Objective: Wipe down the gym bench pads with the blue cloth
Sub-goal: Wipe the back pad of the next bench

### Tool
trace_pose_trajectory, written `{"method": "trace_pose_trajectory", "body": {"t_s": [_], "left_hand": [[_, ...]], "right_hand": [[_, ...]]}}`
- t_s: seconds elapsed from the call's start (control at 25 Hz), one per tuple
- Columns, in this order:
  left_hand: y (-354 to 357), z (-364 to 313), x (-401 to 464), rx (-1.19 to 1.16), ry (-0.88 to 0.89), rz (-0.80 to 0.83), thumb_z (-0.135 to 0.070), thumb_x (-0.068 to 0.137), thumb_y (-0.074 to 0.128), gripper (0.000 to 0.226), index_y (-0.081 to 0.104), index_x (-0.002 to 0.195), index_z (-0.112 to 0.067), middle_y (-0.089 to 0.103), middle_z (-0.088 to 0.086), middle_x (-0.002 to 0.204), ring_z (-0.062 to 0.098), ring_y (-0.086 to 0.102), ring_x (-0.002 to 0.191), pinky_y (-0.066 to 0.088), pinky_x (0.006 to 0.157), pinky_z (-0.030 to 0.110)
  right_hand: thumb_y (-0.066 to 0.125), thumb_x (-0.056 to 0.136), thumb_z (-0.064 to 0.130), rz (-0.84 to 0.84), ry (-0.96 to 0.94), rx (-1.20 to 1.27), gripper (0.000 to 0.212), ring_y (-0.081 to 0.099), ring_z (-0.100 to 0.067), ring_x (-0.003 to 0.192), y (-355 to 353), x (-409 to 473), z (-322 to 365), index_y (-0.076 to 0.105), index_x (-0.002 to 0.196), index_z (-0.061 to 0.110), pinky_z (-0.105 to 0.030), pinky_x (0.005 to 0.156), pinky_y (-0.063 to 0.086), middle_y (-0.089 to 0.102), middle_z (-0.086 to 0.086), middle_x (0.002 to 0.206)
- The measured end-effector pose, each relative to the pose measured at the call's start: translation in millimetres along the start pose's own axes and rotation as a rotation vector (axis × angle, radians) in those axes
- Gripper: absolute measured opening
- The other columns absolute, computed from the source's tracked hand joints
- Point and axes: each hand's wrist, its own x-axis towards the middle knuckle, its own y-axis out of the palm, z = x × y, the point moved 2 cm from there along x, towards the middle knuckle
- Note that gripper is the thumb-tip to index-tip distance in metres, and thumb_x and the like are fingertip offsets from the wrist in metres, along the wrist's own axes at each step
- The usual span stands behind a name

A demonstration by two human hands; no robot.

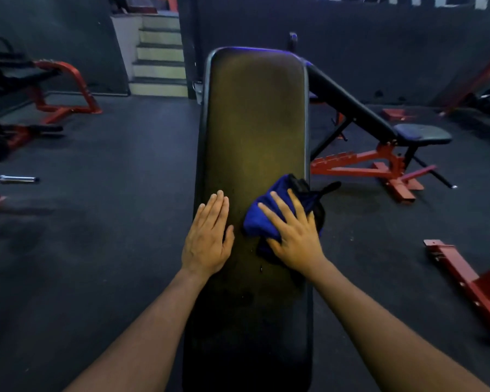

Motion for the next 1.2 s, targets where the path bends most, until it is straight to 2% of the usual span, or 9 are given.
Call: {"method": "trace_pose_trajectory", "body": {"t_s": [0.16,0.32,0.44,0.56,0.64,0.76,0.92,1.08,1.2], "left_hand": [[5.2,3.2,0.3,0.026,0.003,-0.01,-0.032,0.106,0.028,0.06,0.021,0.161,-0.01,0.017,0.008,0.17,0.019,0.011,0.159,0.009,0.129,0.038],[7.1,7.2,1.1,0.004,0.012,-0.019,-0.03,0.105,0.029,0.059,0.021,0.161,-0.012,0.017,0.006,0.17,0.016,0.01,0.159,0.0,0.129,0.03],[5.6,6.1,1.8,-0.01,0.012,-0.016,-0.029,0.105,0.029,0.058,0.02,0.16,-0.013,0.018,0.005,0.17,0.016,0.01,0.159,0.001,0.129,0.031],[-4.2,4.5,3.3,-0.008,0.011,0.011,-0.031,0.103,0.033,0.06,0.026,0.159,-0.012,0.025,0.007,0.168,0.019,0.018,0.157,0.013,0.129,0.037],[-18.3,20.5,8.1,0.108,0.158,0.03,-0.034,0.102,0.037,0.059,0.036,0.156,-0.01,0.034,0.009,0.164,0.023,0.03,0.153,0.024,0.126,0.042],[-45.8,56.6,42.4,0.376,0.401,-0.001,-0.034,0.104,0.038,0.056,0.043,0.154,-0.009,0.039,0.013,0.162,0.027,0.039,0.149,0.026,0.123,0.048],[-63.5,71.2,125.2,0.411,0.452,0.033,-0.037,0.107,0.03,0.06,0.029,0.16,-0.009,0.026,0.011,0.168,0.026,0.024,0.155,0.017,0.127,0.051],[-62.8,67.2,192.0,0.329,0.532,0.207,-0.041,0.108,0.029,0.063,0.014,0.164,-0.017,0.01,0.003,0.172,0.02,0.007,0.159,0.005,0.129,0.044],[-53.5,75.2,202.1,0.319,0.567,0.237,-0.046,0.106,0.024,0.064,0.011,0.165,-0.023,0.006,0.0,0.172,0.017,0.001,0.159,-0.002,0.129,0.04]], "right_hand": [[0.046,0.09,0.041,-0.116,0.189,0.146,0.063,0.009,-0.037,0.151,-17.5,30.6,-43.7,0.04,0.151,0.024,-0.065,0.106,0.036,0.025,-0.006,0.162],[0.055,0.09,0.041,-0.141,0.316,0.032,0.065,0.007,-0.037,0.151,-22.6,97.3,-27.0,0.037,0.151,0.027,-0.066,0.107,0.033,0.024,-0.004,0.162],[0.056,0.088,0.043,-0.086,0.115,0.007,0.068,0.004,-0.03,0.153,-8.6,71.8,6.8,0.033,0.151,0.03,-0.068,0.111,0.026,0.021,0.0,0.163],[0.055,0.089,0.042,0.002,0.002,0.035,0.071,0.001,-0.027,0.153,1.2,13.2,18.4,0.027,0.154,0.032,-0.068,0.108,0.028,0.016,0.002,0.164],[0.06,0.086,0.037,0.026,0.0,0.027,0.075,0.003,-0.027,0.153,-6.0,-3.5,0.9,0.028,0.154,0.032,-0.068,0.103,0.035,0.017,0.003,0.164],[0.061,0.087,0.031,-0.029,0.127,0.041,0.069,0.008,-0.03,0.152,-21.7,30.7,-24.3,0.037,0.151,0.027,-0.064,0.102,0.04,0.024,0.0,0.163],[0.052,0.09,0.039,-0.075,0.266,0.027,0.066,0.005,-0.031,0.152,-19.4,77.9,1.4,0.035,0.152,0.026,-0.065,0.11,0.028,0.021,-0.001,0.163],[0.05,0.088,0.036,-0.008,0.036,0.058,0.067,0.007,-0.026,0.153,3.3,10.7,34.7,0.034,0.153,0.029,-0.055,0.101,0.042,0.017,0.005,0.165],[0.051,0.088,0.027,-0.051,-0.019,0.161,0.064,0.016,-0.024,0.152,-1.3,-24.6,25.4,0.036,0.151,0.026,-0.051,0.093,0.049,0.026,0.006,0.162]]}}
